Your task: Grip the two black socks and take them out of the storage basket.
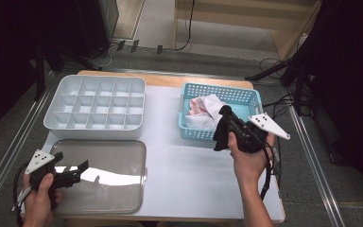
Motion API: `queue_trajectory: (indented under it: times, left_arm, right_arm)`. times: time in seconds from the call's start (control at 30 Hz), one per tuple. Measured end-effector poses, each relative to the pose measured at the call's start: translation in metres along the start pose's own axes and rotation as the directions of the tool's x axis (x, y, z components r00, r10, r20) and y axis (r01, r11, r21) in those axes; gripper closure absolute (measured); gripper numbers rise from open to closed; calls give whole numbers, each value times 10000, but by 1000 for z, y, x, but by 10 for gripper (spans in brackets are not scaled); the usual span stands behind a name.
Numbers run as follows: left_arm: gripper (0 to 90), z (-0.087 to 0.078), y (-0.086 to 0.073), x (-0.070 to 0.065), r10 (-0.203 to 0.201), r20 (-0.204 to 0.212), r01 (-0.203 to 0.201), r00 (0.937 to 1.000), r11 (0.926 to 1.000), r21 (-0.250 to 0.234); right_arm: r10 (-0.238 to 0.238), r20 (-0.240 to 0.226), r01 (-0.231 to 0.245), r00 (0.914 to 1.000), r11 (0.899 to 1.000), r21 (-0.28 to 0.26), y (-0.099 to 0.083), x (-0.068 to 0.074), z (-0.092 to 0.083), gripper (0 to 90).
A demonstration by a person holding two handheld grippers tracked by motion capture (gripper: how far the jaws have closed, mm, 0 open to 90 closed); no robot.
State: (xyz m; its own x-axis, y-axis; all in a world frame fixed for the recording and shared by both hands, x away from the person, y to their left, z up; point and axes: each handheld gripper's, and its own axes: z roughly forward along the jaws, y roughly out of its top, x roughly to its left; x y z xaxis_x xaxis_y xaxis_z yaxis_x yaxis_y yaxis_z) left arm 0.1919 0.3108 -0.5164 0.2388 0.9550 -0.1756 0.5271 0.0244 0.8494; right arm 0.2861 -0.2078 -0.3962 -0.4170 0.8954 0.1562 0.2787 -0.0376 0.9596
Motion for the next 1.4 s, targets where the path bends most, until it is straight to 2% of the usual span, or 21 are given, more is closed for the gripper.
queue_trajectory:
  times: [0.1,0.2,0.27,0.33,0.4,0.53,0.67,0.77,0.83,0.9,0.93,0.97,1.03,1.1,1.17,1.23,1.33,1.4]
  left_arm:
    - [0,0,0,0,-16,-7,16,10000,10000,-2]
    - [0,0,0,-1,10,-14,-10,10000,10000,-5]
    - [0,0,0,-1,18,8,-18,10000,10000,-11]
    - [0,0,0,-2,9,27,-9,10000,10000,-22]
    - [0,0,0,-2,29,25,-28,10000,10000,-20]
    - [0,1,0,-3,2,58,-1,10000,10000,-13]
    - [0,0,1,-3,15,74,-15,10000,10000,-46]
    - [0,0,1,-3,22,26,-22,10000,9999,-111]
    - [0,0,2,-1,13,26,-13,10000,9999,-114]
    - [0,0,2,-1,-18,19,18,10000,9999,-114]
    - [0,-1,1,0,-43,18,43,10000,9999,-126]
    - [0,-1,1,1,-30,16,30,10000,9999,-109]
    - [0,-1,1,1,-47,42,48,10000,9999,-120]
    - [0,-1,2,1,-22,31,22,10000,10000,-95]
    - [0,-1,2,1,-29,23,29,10000,10000,-94]
    - [0,0,2,0,1,26,0,10000,9999,-119]
    - [0,0,2,0,-8,12,8,10000,9999,-109]
    - [0,0,1,1,-23,14,23,10000,10000,-81]
  right_arm:
    - [-30,-103,31,9999,10000,93,-7,4,-6,833]
    - [-251,-301,263,9992,9989,381,-23,16,-16,833]
    - [-238,-517,268,9984,9980,576,-32,22,-19,832]
    - [31,-857,37,9963,9969,788,-43,29,-21,832]
    - [-169,-1029,269,9945,9950,962,-54,40,-21,832]
    - [-169,-1372,364,9904,9894,1407,-76,57,-11,832]
    - [-159,-1454,413,9892,9839,1736,-89,67,2,832]
    - [-549,-1321,814,9897,9754,2050,-101,77,18,823]
    - [-612,-1338,883,9891,9743,2072,-106,79,23,795]
    - [-472,-1387,764,9892,9739,2137,-107,79,25,760]
    - [-239,-1517,580,9881,9728,2244,-109,78,28,666]
    - [-132,-1651,495,9862,9747,2182,-108,77,28,620]
    - [-41,-1720,413,9851,9761,2133,-108,76,27,594]
    - [256,-1859,108,9822,9814,1918,-101,71,21,519]
    - [308,-1762,22,9839,9830,1838,-98,69,18,517]
    - [353,-1487,-125,9883,9884,1516,-85,55,10,517]
    - [382,-809,-291,9960,9934,1110,-68,33,2,531]
    - [56,-116,-45,9999,9961,882,-57,15,-2,543]
